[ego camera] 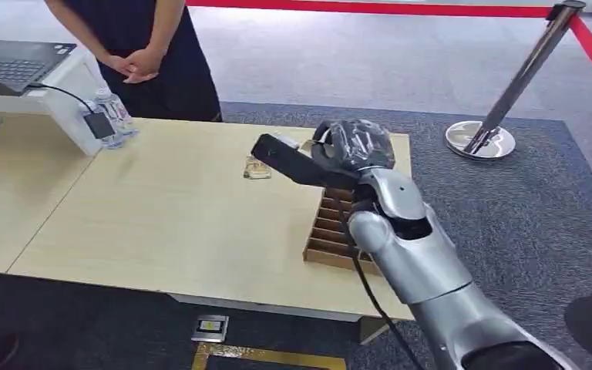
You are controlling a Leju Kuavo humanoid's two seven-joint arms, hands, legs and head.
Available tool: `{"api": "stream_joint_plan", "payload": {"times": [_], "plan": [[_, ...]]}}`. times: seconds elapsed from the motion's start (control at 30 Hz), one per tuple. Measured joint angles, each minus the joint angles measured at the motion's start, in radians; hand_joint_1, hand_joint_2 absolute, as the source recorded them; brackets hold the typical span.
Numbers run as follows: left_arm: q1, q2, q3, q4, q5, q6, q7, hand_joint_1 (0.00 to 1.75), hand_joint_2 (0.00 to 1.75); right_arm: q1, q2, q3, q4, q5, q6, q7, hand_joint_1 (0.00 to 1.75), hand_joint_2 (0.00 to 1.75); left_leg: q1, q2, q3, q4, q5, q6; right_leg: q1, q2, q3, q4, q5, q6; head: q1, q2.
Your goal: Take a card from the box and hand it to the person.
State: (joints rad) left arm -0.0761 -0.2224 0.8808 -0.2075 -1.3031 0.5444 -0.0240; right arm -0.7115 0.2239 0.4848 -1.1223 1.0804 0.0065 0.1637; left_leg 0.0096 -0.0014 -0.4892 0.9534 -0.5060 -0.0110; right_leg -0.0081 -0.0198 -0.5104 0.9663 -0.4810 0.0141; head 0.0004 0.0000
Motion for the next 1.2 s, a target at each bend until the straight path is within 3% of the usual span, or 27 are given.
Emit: {"api": "stream_joint_plan", "payload": {"times": [0.13,0.43,0.77,1.2], "plan": [[-0.001,0.0,0.0,0.0,0.0,0.0,0.0,0.0,1.75,-0.045,0.022,0.003,0.039,-0.023,-0.012,-0.021,1.5,1.75,0.0,0.0,0.0,0.0,0.0,0.0,0.0,0.0,0.0,0.0,0.0,0.0,0.0,0.0],[-0.006,0.0,-0.002,0.0,0.004,0.0,-0.003,0.0,1.75,-0.145,0.068,0.011,0.211,-0.043,-0.078,-0.039,1.48,1.75,0.0,0.0,0.0,0.0,0.0,0.0,0.0,0.0,0.0,0.0,0.0,0.0,0.0,0.0],[-0.012,0.0,-0.002,0.0,0.006,0.0,0.002,0.0,1.75,-0.177,0.087,0.018,0.334,-0.05,-0.099,-0.047,1.45,1.75,0.0,0.0,0.0,0.0,0.0,0.0,0.0,0.0,0.0,0.0,0.0,0.0,0.0,0.0],[-0.013,0.0,-0.002,0.0,0.009,0.001,-0.004,0.0,1.75,-0.205,0.103,0.022,0.407,-0.057,-0.121,-0.058,1.19,1.75,0.0,0.0,0.0,0.0,0.0,0.0,0.0,0.0,0.0,0.0,0.0,0.0,0.0,0.0]]}}
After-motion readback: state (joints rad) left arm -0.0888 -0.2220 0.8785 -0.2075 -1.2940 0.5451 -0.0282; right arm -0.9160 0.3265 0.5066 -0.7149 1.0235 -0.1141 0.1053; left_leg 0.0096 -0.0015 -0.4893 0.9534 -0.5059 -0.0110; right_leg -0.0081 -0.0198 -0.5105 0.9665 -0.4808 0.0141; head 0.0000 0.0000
